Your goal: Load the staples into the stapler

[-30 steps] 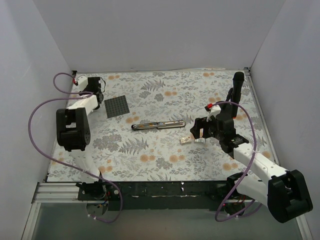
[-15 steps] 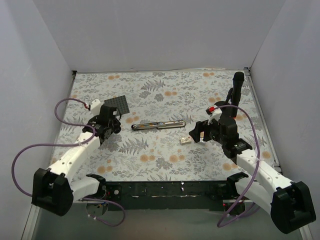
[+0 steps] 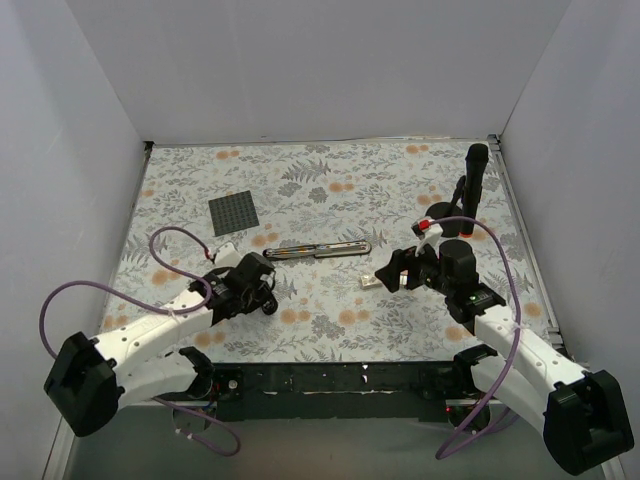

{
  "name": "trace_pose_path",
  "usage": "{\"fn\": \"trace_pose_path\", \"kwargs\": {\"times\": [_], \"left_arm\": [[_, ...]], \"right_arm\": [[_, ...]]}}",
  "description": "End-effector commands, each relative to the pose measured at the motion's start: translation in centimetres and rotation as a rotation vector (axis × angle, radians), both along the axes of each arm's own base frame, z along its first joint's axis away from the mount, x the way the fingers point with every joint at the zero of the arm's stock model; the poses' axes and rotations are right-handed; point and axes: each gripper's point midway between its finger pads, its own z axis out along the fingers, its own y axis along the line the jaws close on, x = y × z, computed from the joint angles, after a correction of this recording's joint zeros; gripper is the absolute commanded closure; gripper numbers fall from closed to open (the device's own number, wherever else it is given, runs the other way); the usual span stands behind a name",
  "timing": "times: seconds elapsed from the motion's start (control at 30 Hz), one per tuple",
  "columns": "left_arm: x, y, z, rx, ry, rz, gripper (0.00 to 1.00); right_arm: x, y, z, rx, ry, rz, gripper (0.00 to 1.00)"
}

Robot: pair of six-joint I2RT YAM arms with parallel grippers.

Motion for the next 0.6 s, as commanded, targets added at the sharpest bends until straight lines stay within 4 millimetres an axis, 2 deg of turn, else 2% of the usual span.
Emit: {"fn": "trace_pose_path", "kwargs": {"times": [0.0,0.07,0.1,0.2,0.23,0.27,0.33,0.37,0.43,0.47,0.57], "left_arm": [[-0.2,-5.4,0.2,-0.141,0.002,-0.032,0.88],[-0.1,-7.0,0.0,-0.153,0.008,-0.060,0.83],[0.3,-8.6,0.8,-0.192,-0.017,-0.085,0.82],[0.7,-10.6,0.3,-0.192,-0.003,-0.123,0.74],[1.4,-11.9,1.2,-0.220,-0.024,-0.134,0.71],[1.5,-12.4,0.4,-0.212,-0.008,-0.139,0.64],[2.2,-14.4,1.4,-0.262,-0.029,-0.170,0.54],[2.4,-15.0,1.2,-0.264,-0.022,-0.179,0.45],[3.0,-16.3,2.2,-0.283,-0.044,-0.199,0.35],[3.2,-16.5,2.4,-0.276,-0.052,-0.213,0.21],[4.0,-17.0,3.8,-0.236,-0.101,-0.271,0.13]], "right_arm": [[-0.3,1.1,0.4,0.045,-0.008,0.044,0.13],[-0.5,1.2,0.1,0.044,0.005,0.049,0.13],[-0.6,1.3,0.0,0.046,0.012,0.053,0.13],[-0.8,1.5,-0.2,0.047,0.021,0.063,0.13],[-0.8,1.6,-0.1,0.048,0.018,0.065,0.13],[-0.9,1.6,-0.2,0.046,0.018,0.067,0.13],[-1.1,1.7,-0.3,0.045,0.015,0.076,0.13],[-1.2,1.7,-0.5,0.044,0.016,0.078,0.13],[-1.4,2.0,-0.5,0.047,0.014,0.090,0.13],[-1.5,2.1,-0.6,0.048,0.015,0.097,0.13],[-1.8,2.2,-1.0,0.047,0.019,0.105,0.13]]}}
